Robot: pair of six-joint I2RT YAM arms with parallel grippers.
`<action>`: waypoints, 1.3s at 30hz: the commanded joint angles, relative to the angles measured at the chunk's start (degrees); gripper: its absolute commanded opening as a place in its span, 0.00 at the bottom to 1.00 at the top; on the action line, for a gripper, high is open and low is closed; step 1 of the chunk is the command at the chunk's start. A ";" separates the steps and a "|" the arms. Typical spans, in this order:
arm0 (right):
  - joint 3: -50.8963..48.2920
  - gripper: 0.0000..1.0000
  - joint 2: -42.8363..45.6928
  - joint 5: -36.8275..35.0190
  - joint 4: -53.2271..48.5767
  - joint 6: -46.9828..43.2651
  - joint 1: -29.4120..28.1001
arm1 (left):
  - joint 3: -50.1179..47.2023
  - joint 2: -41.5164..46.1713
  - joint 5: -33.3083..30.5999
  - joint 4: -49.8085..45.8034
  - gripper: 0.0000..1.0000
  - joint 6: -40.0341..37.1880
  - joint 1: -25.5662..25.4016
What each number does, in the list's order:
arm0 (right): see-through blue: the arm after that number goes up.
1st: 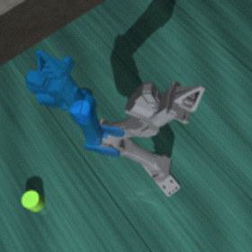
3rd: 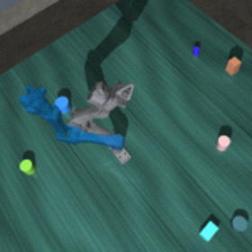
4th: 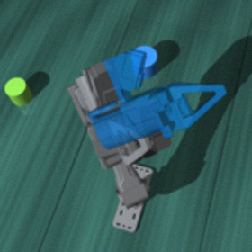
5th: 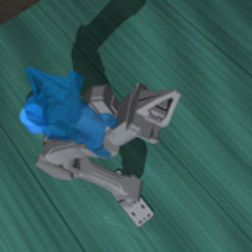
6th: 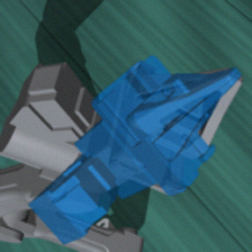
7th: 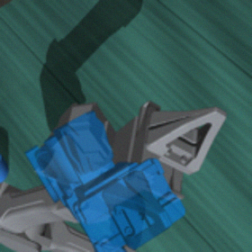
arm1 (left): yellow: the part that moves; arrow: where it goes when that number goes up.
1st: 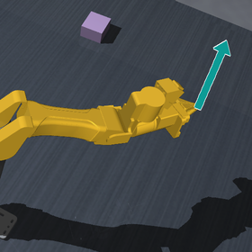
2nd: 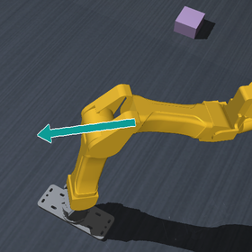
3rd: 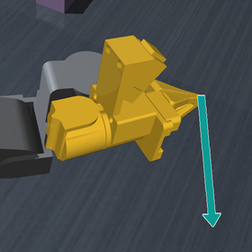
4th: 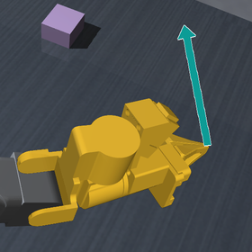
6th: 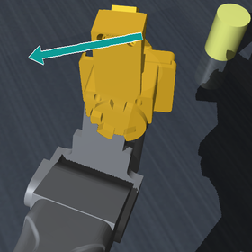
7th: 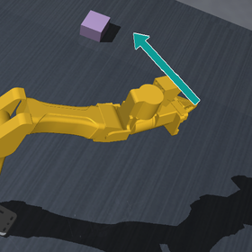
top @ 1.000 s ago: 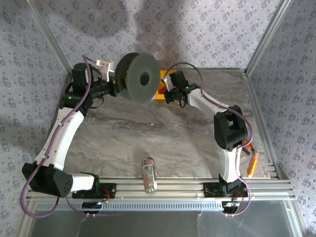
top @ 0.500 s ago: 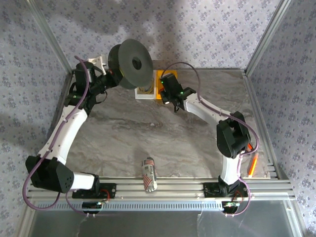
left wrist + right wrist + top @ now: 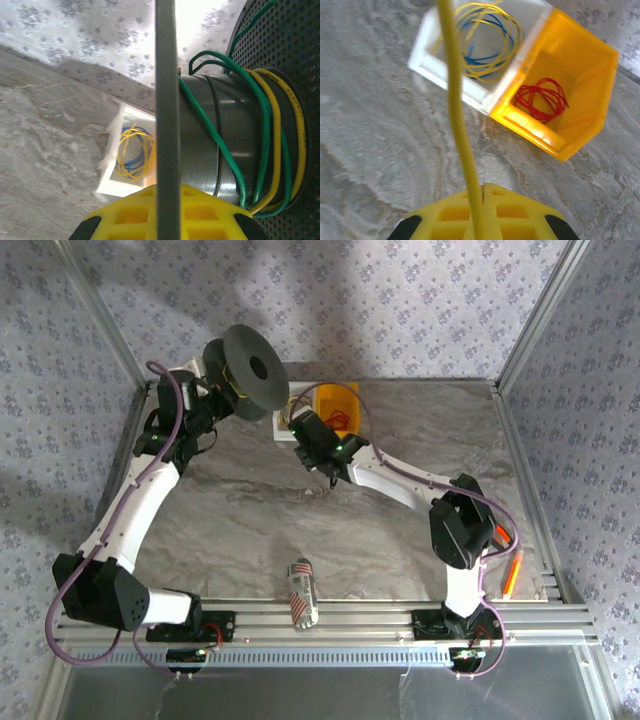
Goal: Wrap the cables
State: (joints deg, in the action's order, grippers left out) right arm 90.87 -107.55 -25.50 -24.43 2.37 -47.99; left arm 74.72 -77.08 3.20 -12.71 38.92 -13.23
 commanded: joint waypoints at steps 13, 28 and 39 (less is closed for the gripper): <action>11.52 0.00 0.00 0.71 -7.34 -8.59 -6.64 | 14.57 -9.46 -22.66 -5.18 0.00 -9.08 -4.92; 26.05 0.00 -1.10 15.21 -9.05 -3.82 -0.32 | 18.55 -15.79 -21.92 -18.73 0.00 -20.54 -9.61; 31.14 0.00 -2.64 16.93 -12.48 -3.69 2.86 | 23.61 -20.42 -20.56 -32.43 0.00 -34.30 -15.04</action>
State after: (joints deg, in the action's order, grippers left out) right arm 117.82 -111.63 -7.81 -40.27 -1.76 -46.46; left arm 97.62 -97.21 -16.75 -36.27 11.88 -27.16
